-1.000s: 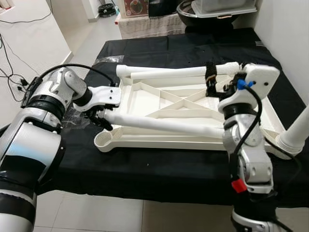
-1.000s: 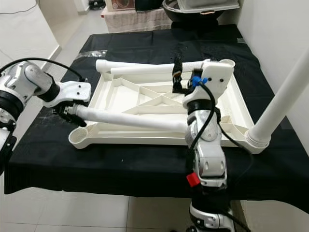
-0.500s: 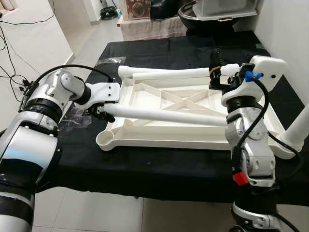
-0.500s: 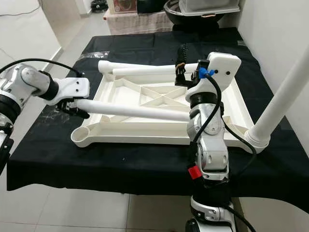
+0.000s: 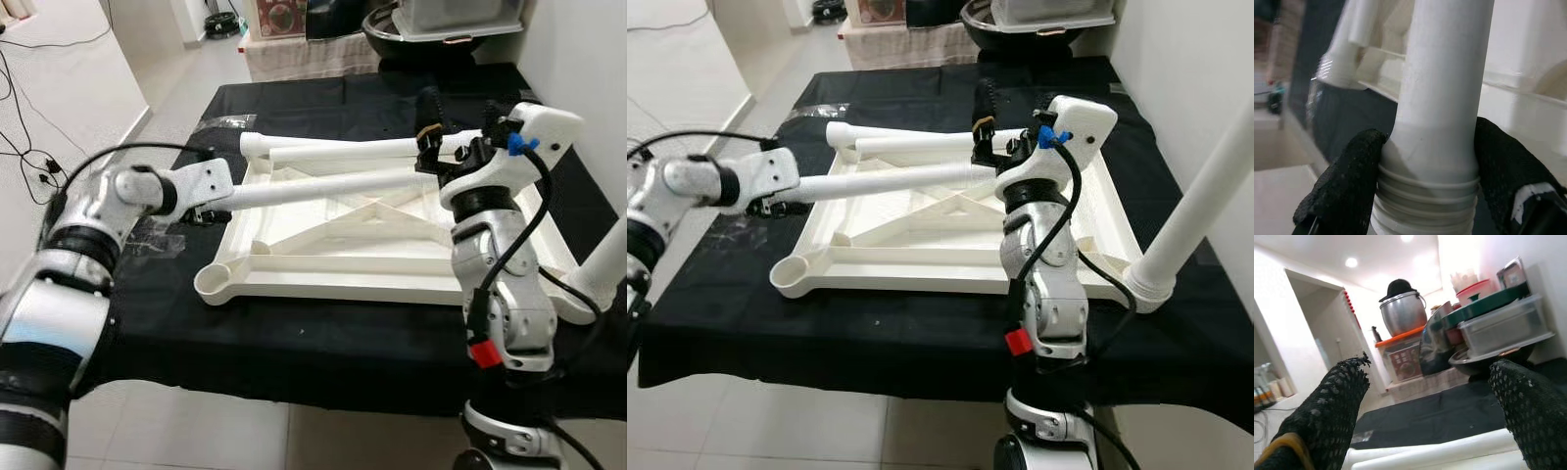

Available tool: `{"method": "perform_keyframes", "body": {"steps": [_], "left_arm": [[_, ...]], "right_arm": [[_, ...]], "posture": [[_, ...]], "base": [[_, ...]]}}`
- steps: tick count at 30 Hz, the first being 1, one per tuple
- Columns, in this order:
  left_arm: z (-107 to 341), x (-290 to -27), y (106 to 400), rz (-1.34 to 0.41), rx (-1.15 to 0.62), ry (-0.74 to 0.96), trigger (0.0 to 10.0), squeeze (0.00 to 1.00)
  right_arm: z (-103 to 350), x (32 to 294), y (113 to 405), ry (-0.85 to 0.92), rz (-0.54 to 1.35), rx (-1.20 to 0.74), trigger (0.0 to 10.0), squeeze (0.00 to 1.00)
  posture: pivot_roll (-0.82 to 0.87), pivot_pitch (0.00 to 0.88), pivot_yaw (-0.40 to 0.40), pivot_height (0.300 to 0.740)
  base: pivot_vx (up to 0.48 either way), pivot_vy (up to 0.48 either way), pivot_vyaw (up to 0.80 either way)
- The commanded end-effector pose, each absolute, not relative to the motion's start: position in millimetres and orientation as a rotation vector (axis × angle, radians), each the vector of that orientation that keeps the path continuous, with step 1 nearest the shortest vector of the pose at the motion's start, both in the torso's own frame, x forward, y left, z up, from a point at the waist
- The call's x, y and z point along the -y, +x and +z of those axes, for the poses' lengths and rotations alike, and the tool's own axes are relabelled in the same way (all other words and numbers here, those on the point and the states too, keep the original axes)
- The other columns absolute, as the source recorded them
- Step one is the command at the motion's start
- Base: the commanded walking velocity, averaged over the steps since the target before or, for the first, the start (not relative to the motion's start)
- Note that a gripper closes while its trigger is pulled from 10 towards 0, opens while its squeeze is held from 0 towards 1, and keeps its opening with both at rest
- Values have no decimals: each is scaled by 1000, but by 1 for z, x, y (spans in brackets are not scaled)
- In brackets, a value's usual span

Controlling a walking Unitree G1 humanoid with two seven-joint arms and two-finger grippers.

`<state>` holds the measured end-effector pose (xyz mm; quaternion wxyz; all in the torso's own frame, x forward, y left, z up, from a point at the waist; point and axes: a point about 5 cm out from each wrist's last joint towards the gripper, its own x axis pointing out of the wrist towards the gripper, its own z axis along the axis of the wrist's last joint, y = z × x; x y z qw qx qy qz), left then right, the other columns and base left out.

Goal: Building children table

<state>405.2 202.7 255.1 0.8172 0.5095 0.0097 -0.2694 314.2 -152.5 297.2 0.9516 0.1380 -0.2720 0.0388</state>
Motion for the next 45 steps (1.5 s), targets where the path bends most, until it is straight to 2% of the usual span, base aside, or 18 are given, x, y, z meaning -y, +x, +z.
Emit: {"method": "perform_keyframes", "body": {"steps": [1, 10, 13, 19, 23, 25, 36, 45], "left_arm": [[253, -206, 405, -476, 63, 1061, 10000, 0], [239, -201, 398, -336, 233, 922, 10000, 0], [232, -185, 387, -313, 351, 857, 10000, 0], [229, -166, 371, -286, 472, 806, 10000, 0], [228, -159, 366, -244, 494, 762, 10000, 0], [227, -148, 357, -230, 526, 736, 10000, 0], [212, -112, 335, -271, 515, 656, 10000, 0], [215, -104, 332, -247, 512, 629, 10000, 0]], "right_arm": [[284, 149, 318, 300, 96, 489, 10000, 0], [268, 142, 319, 332, 149, 416, 10000, 0], [258, 129, 318, 369, 212, 367, 10000, 0], [253, 116, 316, 405, 295, 331, 10000, 0], [252, 113, 316, 407, 312, 328, 10000, 0], [253, 109, 316, 418, 345, 323, 10000, 0], [263, 95, 311, 510, 484, 336, 10000, 0], [259, 88, 307, 514, 522, 318, 10000, 0]], "posture": [[51, 77, 52, 740], [48, 76, 44, 740], [51, 76, 28, 740], [49, 73, 20, 740], [49, 74, 16, 740], [45, 71, 8, 740], [35, 74, 2, 740], [32, 72, 2, 740]], "base": [[0, 0, 0], [0, 0, 0], [0, 0, 0], [0, 0, 0], [0, 0, 0], [0, 0, 0], [0, 0, 0], [0, 0, 0]]}}
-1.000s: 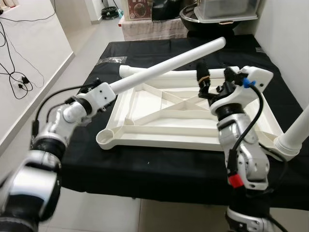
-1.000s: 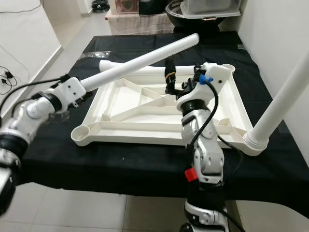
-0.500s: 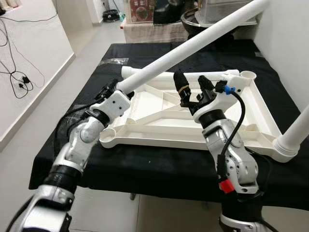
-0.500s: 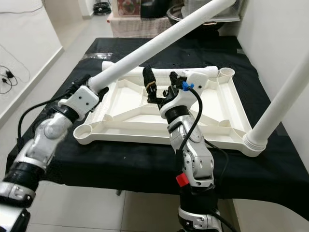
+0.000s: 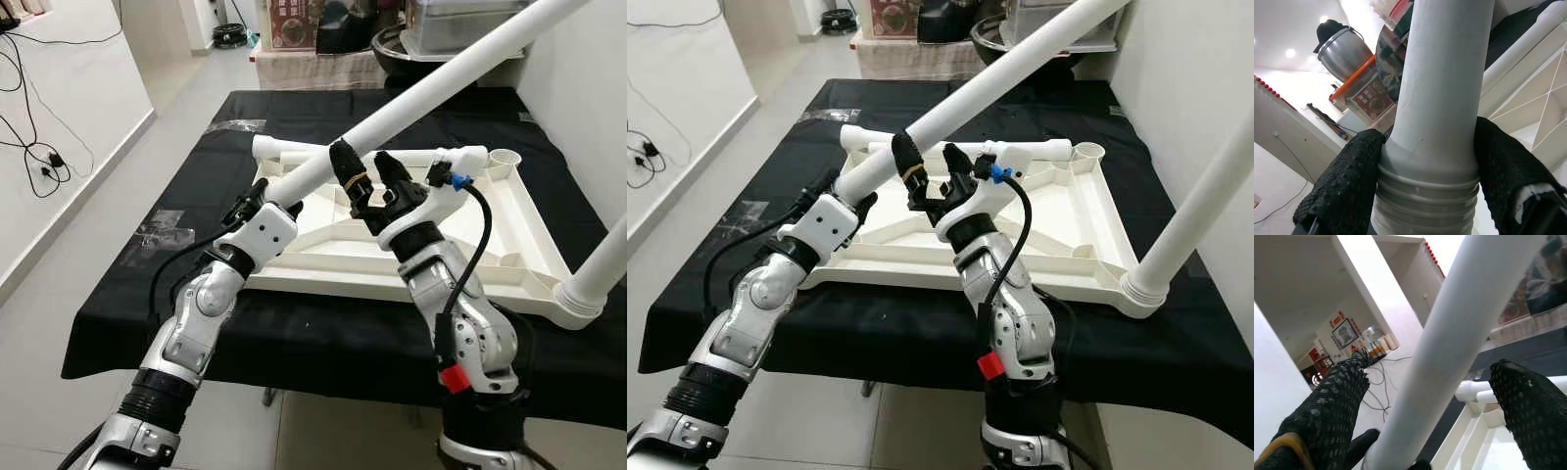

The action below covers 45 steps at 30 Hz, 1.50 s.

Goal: Building children table

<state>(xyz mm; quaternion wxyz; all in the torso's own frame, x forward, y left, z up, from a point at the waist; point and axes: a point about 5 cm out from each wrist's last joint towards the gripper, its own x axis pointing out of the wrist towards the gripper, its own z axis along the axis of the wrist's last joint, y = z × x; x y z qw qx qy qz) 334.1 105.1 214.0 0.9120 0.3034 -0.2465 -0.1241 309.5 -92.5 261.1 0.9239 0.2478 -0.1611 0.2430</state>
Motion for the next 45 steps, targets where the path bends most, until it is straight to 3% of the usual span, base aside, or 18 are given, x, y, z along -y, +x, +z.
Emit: {"method": "perform_keyframes", "body": {"steps": [1, 13, 43, 44, 45], "left_arm": [[215, -104, 332, -247, 512, 629, 10000, 0], [207, -52, 304, -390, 543, 595, 10000, 0], [193, -43, 280, -460, 522, 600, 10000, 0], [194, -46, 279, -457, 520, 609, 10000, 0], [194, -46, 279, -457, 520, 609, 10000, 0]], "right_arm": [[259, 88, 307, 514, 522, 318, 10000, 0], [249, 85, 322, 537, 447, 280, 10000, 0], [249, 106, 337, 659, 354, 266, 10000, 0], [249, 106, 337, 659, 359, 269, 2941, 0], [249, 106, 337, 659, 359, 269, 2941, 0]], "posture": [[32, 72, 2, 740], [36, 66, -1, 740], [43, 66, -4, 740], [43, 68, -5, 740], [43, 68, -5, 740]], "base": [[0, 0, 0], [0, 0, 0], [0, 0, 0], [0, 0, 0], [0, 0, 0]]}}
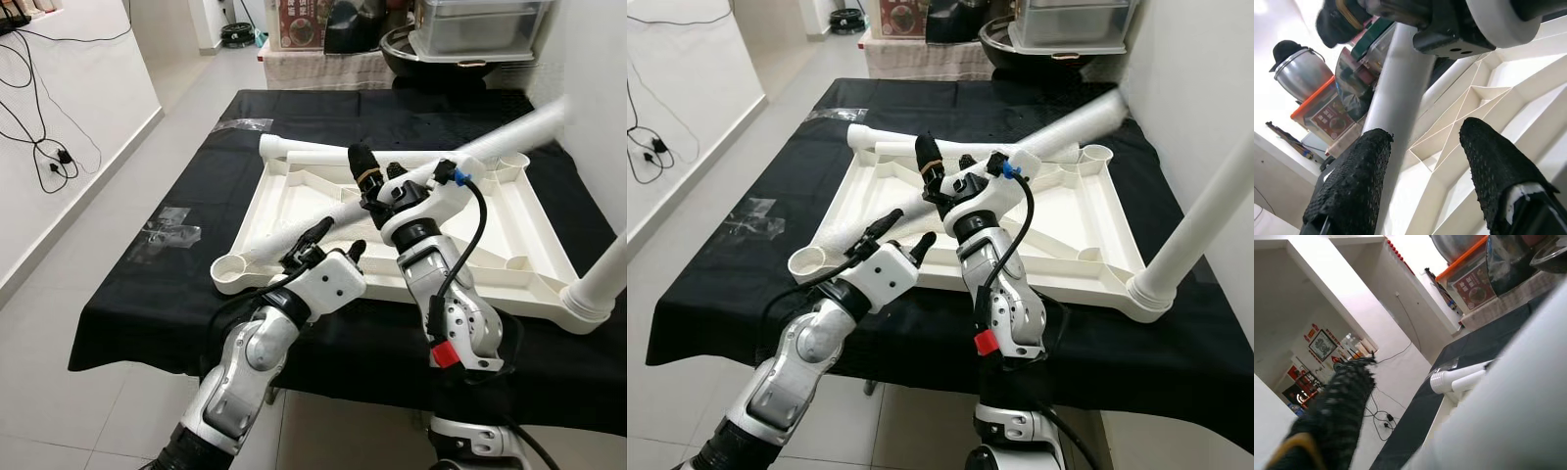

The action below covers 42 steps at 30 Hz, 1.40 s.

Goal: Building children table

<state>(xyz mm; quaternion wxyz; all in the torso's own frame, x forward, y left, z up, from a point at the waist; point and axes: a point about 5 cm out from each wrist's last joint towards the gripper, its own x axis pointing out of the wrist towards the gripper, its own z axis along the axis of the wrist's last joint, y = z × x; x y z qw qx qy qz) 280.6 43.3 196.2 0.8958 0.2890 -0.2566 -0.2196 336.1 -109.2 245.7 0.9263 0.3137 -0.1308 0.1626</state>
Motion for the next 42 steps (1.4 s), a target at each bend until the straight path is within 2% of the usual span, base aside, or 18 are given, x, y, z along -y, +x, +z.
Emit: {"method": "perform_keyframes", "body": {"steps": [1, 3, 4, 11, 16, 24, 25, 30, 34, 35, 42], "left_arm": [[194, -46, 279, -457, 520, 609, 10000, 0], [194, -46, 279, -457, 520, 609, 10000, 0], [194, -47, 279, -458, 522, 624, 10000, 0], [199, -55, 280, -435, 521, 628, 10000, 0], [196, -49, 275, -448, 505, 601, 10000, 0], [189, -46, 268, -464, 427, 544, 10000, 0], [189, -50, 271, -442, 396, 531, 10000, 1000], [197, -66, 282, -370, 358, 541, 10000, 1000], [203, -77, 293, -340, 329, 620, 10000, 1000], [206, -80, 296, -323, 324, 622, 10000, 0], [206, -91, 302, -266, 237, 626, 10000, 0]], "right_arm": [[249, 106, 337, 659, 359, 269, 2941, 0], [249, 106, 337, 659, 359, 269, 2941, 0], [248, 108, 338, 660, 336, 271, 0, 0], [233, 137, 351, 661, 91, 221, 0, 0], [225, 146, 354, 711, 17, 191, 0, 0], [229, 144, 358, 831, 31, 167, 0, 0], [233, 142, 359, 846, 51, 173, 0, 0], [241, 137, 360, 853, 85, 184, 0, 0], [242, 137, 361, 855, 85, 186, 0, 0], [243, 138, 361, 863, 84, 185, 0, 0], [251, 136, 361, 892, 97, 192, 0, 0]], "posture": [[43, 68, -5, 740], [43, 68, -5, 740], [43, 71, -5, 740], [52, 72, -8, 740], [49, 68, -7, 740], [50, 59, -5, 740], [49, 58, -5, 740], [47, 50, -5, 740], [51, 51, -9, 740], [51, 54, -7, 740], [54, 63, -7, 740]], "base": [[0, 0, 0], [0, 0, 0], [0, 0, 0], [0, 0, 0], [0, 0, 0], [0, 0, 0], [0, 0, 0], [0, 0, 0], [0, 0, 0], [0, 0, 0], [0, 0, 0]]}}
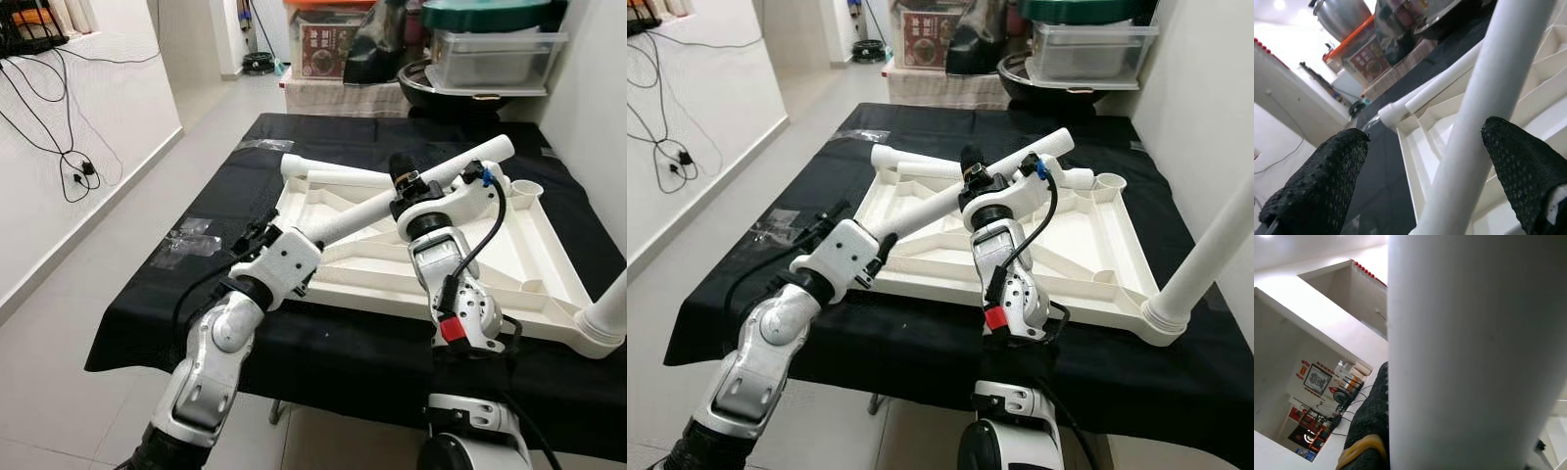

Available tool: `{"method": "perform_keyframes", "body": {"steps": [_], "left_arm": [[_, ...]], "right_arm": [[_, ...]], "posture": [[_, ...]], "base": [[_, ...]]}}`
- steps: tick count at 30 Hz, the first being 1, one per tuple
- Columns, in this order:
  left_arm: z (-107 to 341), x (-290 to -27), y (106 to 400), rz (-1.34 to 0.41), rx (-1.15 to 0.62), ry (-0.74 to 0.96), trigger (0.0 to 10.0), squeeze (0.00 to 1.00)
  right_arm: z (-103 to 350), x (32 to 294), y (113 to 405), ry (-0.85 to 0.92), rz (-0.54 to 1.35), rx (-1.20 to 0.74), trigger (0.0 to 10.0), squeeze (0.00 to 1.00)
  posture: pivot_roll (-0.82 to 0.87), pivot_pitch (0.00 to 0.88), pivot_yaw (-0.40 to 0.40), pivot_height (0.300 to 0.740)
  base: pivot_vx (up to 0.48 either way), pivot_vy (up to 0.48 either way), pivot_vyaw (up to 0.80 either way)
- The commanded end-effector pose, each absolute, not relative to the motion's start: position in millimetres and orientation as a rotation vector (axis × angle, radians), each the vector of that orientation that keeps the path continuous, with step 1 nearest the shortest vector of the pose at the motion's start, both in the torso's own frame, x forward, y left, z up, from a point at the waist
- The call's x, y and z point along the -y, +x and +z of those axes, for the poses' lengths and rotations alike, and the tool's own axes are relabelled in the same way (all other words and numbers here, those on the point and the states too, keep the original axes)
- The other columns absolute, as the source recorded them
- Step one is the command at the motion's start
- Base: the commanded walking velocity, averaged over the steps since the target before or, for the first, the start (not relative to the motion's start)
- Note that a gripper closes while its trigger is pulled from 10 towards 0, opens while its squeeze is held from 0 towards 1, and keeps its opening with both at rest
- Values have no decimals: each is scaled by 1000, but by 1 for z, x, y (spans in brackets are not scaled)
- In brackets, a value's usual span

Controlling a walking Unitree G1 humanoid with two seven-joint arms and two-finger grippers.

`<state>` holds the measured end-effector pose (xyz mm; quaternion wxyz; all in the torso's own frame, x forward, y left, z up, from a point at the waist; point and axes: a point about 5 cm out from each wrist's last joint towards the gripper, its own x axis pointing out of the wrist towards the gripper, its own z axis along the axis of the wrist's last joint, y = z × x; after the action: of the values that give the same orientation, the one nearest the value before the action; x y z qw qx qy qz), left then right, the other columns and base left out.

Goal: Building children table

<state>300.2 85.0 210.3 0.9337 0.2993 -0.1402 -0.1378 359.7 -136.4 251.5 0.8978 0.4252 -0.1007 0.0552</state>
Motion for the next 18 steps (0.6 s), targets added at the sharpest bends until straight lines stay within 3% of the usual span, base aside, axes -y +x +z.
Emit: {"method": "perform_keyframes", "body": {"steps": [1, 8, 12, 18], "left_arm": [[199, -93, 303, -271, 185, 604, 10000, 0], [176, -96, 303, -285, 32, 496, 10000, 0], [173, -96, 303, -277, 23, 537, 10000, 0], [175, -119, 309, -174, 28, 647, 10000, 0]], "right_arm": [[257, 134, 361, 906, 105, 204, 0, 0], [275, 129, 358, 923, 139, 241, 0, 0], [280, 126, 358, 921, 155, 251, 0, 0], [278, 124, 355, 918, 173, 239, 0, 0]], "posture": [[52, 66, -5, 740], [47, 67, -5, 740], [47, 67, -6, 740], [50, 71, -9, 740]], "base": [[0, 0, 0], [0, 0, 0], [0, 0, 0], [0, 0, 0]]}}
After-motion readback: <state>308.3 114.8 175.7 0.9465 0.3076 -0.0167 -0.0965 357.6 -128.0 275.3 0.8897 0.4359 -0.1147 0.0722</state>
